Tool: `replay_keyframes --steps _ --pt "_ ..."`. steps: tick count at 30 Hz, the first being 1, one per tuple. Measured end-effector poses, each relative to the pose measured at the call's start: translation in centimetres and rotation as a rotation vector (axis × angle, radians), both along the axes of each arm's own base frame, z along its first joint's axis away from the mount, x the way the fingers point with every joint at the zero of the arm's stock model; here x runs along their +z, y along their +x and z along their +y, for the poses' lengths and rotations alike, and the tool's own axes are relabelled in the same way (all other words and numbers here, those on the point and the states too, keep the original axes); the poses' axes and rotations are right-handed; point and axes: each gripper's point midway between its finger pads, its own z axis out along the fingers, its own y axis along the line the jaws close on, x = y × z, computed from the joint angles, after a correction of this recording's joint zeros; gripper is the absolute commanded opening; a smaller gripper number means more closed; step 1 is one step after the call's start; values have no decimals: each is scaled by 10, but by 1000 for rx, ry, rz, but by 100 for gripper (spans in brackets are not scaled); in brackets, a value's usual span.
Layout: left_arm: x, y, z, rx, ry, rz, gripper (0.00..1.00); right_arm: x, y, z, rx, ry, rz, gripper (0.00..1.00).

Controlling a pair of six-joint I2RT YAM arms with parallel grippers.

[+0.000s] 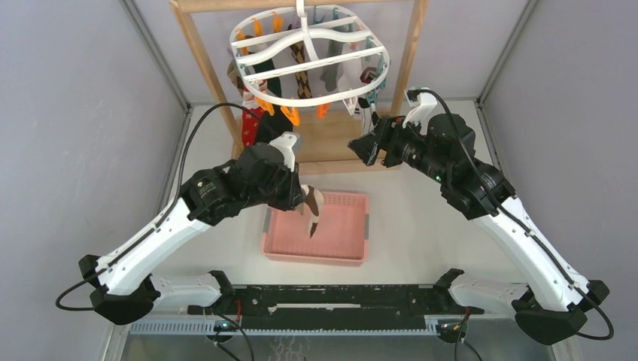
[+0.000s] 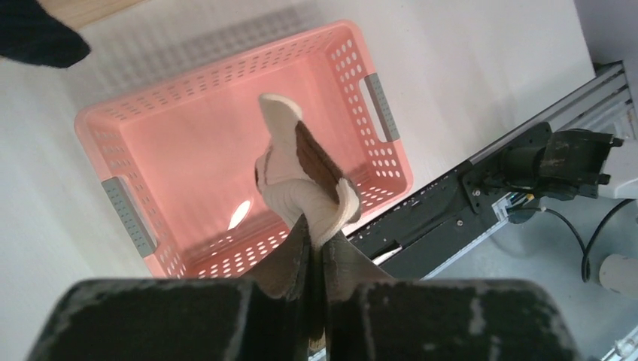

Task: Remove the socks clipped to the hanger
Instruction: Place the sock in the bin.

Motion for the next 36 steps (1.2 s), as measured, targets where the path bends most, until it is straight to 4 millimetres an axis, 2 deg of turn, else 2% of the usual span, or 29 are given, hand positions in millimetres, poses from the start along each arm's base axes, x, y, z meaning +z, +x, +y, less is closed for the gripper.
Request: replay_keyframes --steps 2,7,13,15,18,22,23,36 --pt "-7 0 1 9 6 8 16 -1 -1 -1 0 -3 4 80" --pt "-24 -3 5 30 24 37 34 -4 -4 -3 1 -13 17 83" --pt "-39 -5 11 57 31 56 39 -8 -7 -4 7 -22 32 84" --pt "-40 -5 13 67 31 53 44 -9 -7 -4 7 -23 34 84" --pt "-38 -5 15 77 22 46 56 -9 -8 -4 9 -23 35 84" --pt "-36 -3 16 93 16 35 96 -9 -8 -4 11 -23 35 84" --pt "-36 -3 17 102 14 36 99 -9 -8 -4 11 -23 35 84" --pt "-40 0 21 120 52 42 100 -11 -10 -2 27 -21 43 84"
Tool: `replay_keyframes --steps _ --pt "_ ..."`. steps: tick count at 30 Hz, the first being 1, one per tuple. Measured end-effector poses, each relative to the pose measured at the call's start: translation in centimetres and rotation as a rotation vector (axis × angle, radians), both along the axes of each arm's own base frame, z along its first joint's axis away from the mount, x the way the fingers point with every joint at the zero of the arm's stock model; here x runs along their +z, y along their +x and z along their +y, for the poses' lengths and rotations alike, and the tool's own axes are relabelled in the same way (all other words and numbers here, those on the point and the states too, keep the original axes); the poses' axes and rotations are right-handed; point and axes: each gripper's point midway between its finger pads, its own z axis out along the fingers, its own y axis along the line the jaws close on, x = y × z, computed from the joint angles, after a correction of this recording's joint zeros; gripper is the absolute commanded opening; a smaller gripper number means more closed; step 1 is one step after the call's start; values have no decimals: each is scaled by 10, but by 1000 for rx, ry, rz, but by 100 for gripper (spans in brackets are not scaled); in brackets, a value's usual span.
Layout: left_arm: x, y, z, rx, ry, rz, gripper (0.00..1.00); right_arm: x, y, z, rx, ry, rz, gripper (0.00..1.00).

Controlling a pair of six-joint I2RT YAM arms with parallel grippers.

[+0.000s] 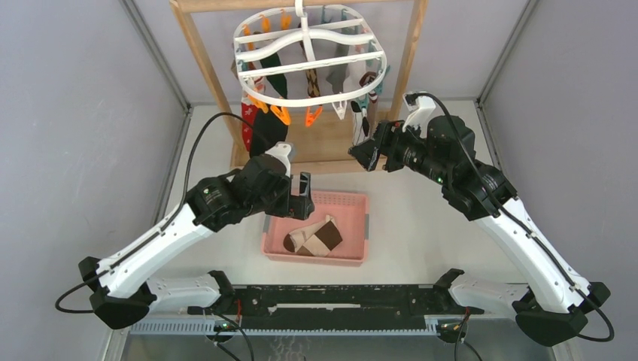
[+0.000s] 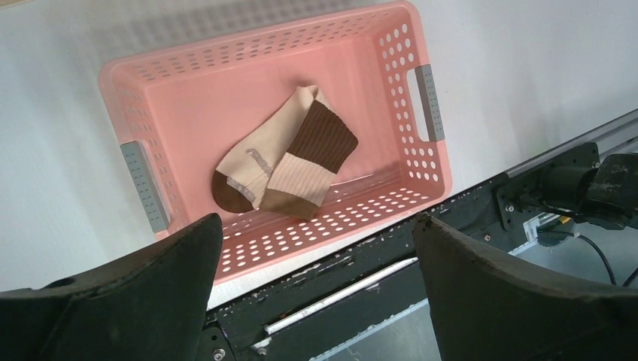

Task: Remove the socks clipped to the hanger
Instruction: Place the sock in the bin, then remove the sock from the hanger.

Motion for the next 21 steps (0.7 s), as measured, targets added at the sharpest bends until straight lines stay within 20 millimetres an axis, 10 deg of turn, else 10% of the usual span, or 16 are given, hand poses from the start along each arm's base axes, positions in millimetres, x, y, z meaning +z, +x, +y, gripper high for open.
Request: replay_keyframes --steps 21 --pt "48 10 -12 8 -116 -85 100 -29 -18 56 85 10 260 100"
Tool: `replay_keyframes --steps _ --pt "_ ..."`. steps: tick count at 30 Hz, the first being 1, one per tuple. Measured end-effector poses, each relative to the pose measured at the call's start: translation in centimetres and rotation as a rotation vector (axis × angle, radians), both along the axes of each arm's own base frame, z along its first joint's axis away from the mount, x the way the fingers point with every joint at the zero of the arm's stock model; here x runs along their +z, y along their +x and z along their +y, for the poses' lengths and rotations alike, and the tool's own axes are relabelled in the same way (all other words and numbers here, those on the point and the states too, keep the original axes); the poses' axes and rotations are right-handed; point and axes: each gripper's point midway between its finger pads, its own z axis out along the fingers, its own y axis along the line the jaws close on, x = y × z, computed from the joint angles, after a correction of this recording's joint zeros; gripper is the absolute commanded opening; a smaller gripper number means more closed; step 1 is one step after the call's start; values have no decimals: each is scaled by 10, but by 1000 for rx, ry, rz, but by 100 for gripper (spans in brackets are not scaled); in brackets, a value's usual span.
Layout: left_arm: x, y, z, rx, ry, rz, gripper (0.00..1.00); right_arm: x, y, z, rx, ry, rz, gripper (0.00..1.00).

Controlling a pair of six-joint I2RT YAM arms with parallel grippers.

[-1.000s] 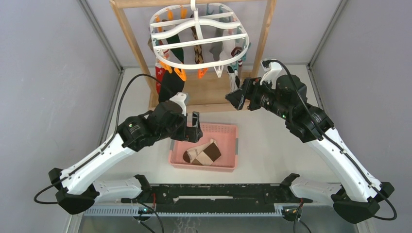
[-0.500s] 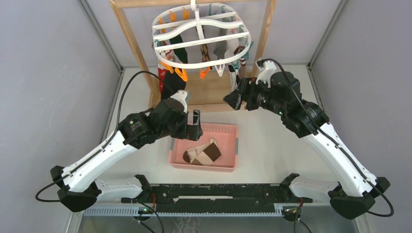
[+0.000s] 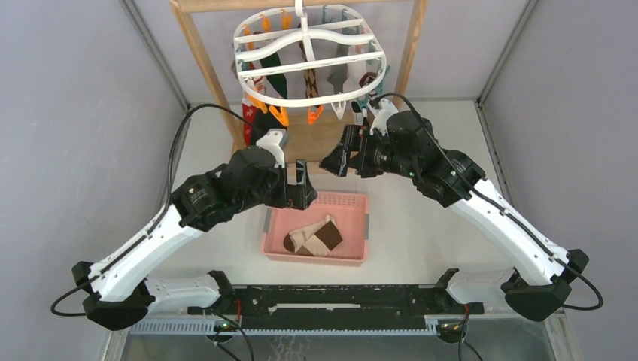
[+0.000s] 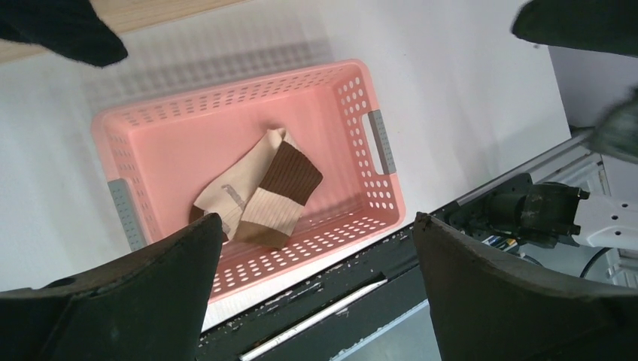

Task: Remove the socks clipped to the hanger
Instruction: Remove the sock from the hanger.

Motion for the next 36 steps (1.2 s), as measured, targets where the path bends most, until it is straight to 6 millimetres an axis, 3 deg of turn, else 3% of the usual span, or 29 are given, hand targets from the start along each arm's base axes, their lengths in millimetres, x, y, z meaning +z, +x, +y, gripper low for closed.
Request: replay_keyframes --steps 12,20,25,31,36 --pt "-38 4 13 152 26 47 100 14 -36 20 128 50 -2 100" --pt "-48 -1 -4 153 55 52 100 45 -74 -10 163 117 -64 100" --pt "-66 -4 -23 128 110 76 100 39 -92 -26 184 123 -58 100" --pt "-75 -4 -54 86 155 92 100 24 -99 -33 190 88 -28 100" --pt "-75 -2 -86 41 164 102 100 30 -105 -46 178 99 -51 100"
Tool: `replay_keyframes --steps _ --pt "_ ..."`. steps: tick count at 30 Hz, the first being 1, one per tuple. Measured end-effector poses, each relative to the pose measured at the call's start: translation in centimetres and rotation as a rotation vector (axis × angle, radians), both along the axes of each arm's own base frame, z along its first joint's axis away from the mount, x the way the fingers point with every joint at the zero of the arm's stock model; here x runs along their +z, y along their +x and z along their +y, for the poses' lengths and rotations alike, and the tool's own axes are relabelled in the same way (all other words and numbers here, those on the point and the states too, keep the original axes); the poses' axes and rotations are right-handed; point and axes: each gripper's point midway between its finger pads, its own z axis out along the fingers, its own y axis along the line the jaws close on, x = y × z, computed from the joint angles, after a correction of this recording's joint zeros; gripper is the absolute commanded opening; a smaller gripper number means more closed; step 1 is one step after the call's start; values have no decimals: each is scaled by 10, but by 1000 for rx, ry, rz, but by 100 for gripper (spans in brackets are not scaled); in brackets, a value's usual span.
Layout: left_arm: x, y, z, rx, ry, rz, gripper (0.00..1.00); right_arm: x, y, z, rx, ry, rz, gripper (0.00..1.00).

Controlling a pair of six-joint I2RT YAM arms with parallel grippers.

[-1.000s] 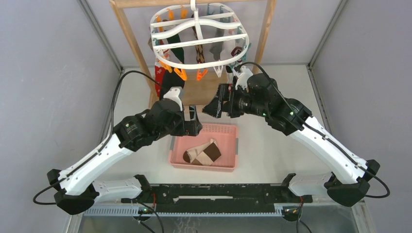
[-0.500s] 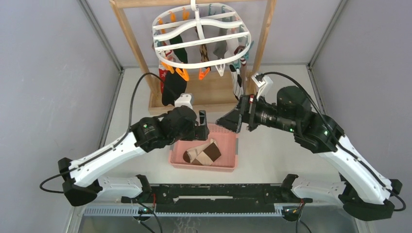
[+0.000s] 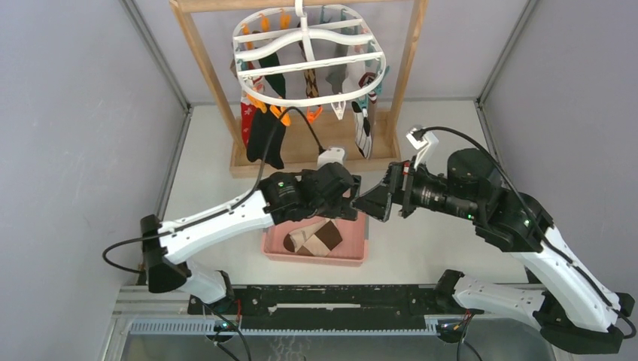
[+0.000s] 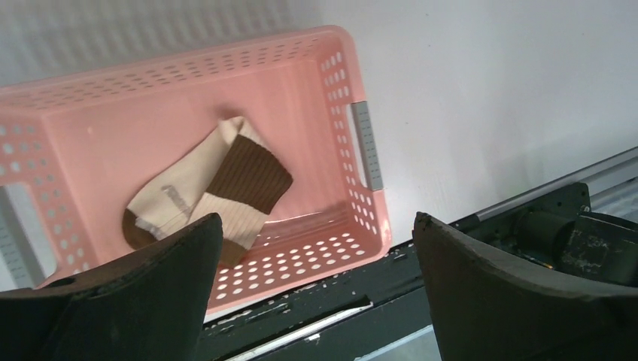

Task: Remove the socks clipped to the hanger
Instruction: Remove the sock from the hanger.

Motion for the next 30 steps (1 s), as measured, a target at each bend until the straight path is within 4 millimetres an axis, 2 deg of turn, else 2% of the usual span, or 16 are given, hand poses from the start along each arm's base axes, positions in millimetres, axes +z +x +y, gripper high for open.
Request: replay_keyframes --steps 5,11,15,22,27,30 --pt "-8 -1 -23 -60 19 10 100 8 -4 -12 -24 26 -37 100" --pt "-13 -2 -26 -94 51 7 100 2 -5 -19 -32 -7 -48 100" --pt "-1 1 -34 -108 37 -4 100 -3 -7 -25 -38 -39 -37 100" --pt "38 9 -67 -141 -23 -35 100 2 -14 -38 -58 -57 -21 100" --pt "56 10 -68 -151 -37 -62 100 18 -13 -45 -83 -52 -45 100" --pt "56 12 -64 -144 -22 -71 100 19 -10 -44 -85 -65 -51 100"
